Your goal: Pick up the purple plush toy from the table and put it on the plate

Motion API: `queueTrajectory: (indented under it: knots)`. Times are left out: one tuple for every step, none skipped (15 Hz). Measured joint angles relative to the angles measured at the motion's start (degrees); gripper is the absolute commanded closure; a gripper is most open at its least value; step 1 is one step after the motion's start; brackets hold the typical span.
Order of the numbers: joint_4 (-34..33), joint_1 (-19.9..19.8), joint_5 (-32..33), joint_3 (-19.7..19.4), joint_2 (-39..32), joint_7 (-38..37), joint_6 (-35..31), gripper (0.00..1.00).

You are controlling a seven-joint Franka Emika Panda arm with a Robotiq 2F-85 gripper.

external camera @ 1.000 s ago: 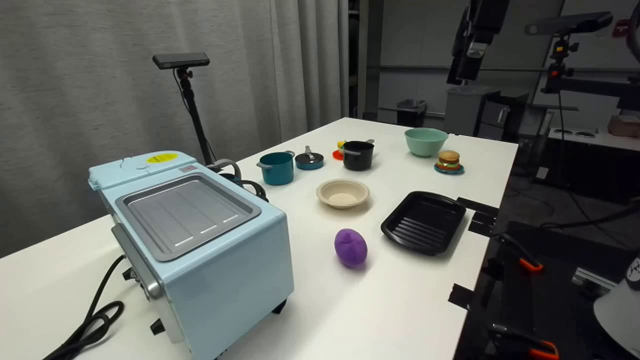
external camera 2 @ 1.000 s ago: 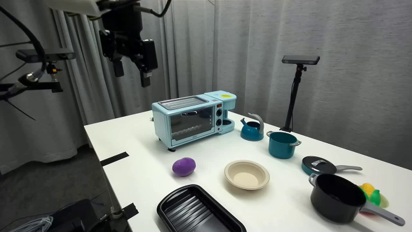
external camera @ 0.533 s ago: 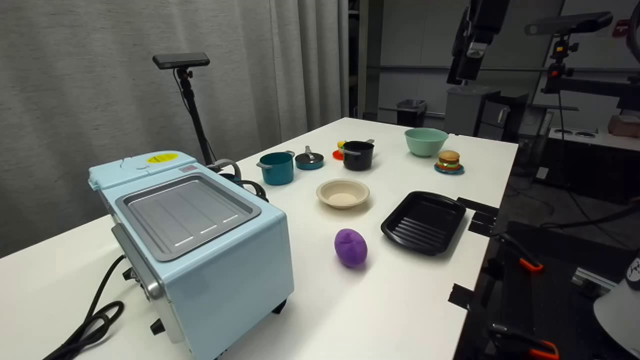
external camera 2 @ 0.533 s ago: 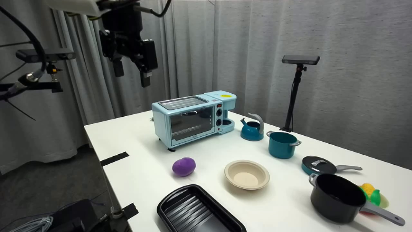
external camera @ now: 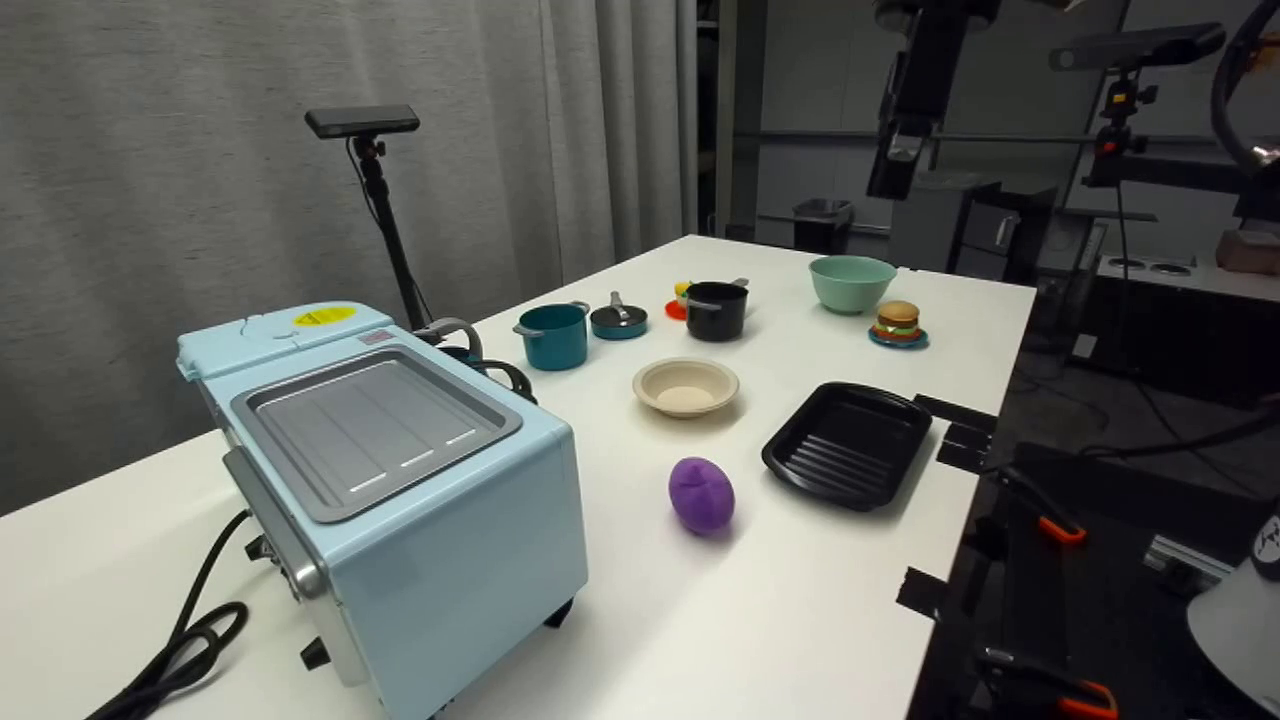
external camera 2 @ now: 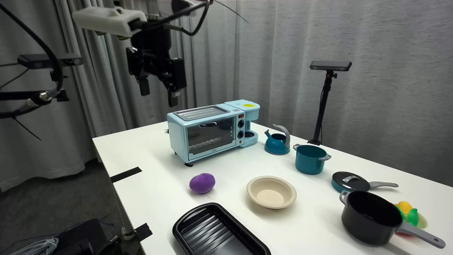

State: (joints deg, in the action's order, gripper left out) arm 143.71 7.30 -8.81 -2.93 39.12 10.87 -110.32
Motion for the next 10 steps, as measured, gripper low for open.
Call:
queueTrajectory:
  knots:
    - [0.2, -0.3, 0.2, -0.3, -1.9, 0.7, -1.6, 0.00]
    - [0.4, -0.5, 0.3, -0.8, -4.1, 1.8, -3.6, 0.00]
    - [0.6, -0.6, 0.3, -1.3, -6.4, 3.1, -5.8, 0.00]
    - [0.7, -0.6, 0.3, -1.9, -8.7, 4.5, -7.9, 0.00]
    - [0.8, -0.6, 0.3, -2.4, -11.3, 5.9, -10.1, 0.00]
    - [0.8, -0.6, 0.2, -2.8, -13.8, 7.4, -12.2, 0.00]
    - [0.8, -0.6, 0.0, -3.1, -16.3, 8.9, -14.3, 0.00]
    - [0.8, -0.6, -0.4, -3.2, -18.8, 10.3, -16.2, 0.00]
    - [0.8, -0.6, -0.8, -3.2, -21.2, 11.6, -18.0, 0.00]
    - [0.8, -0.5, -1.3, -3.2, -23.5, 12.8, -19.4, 0.00]
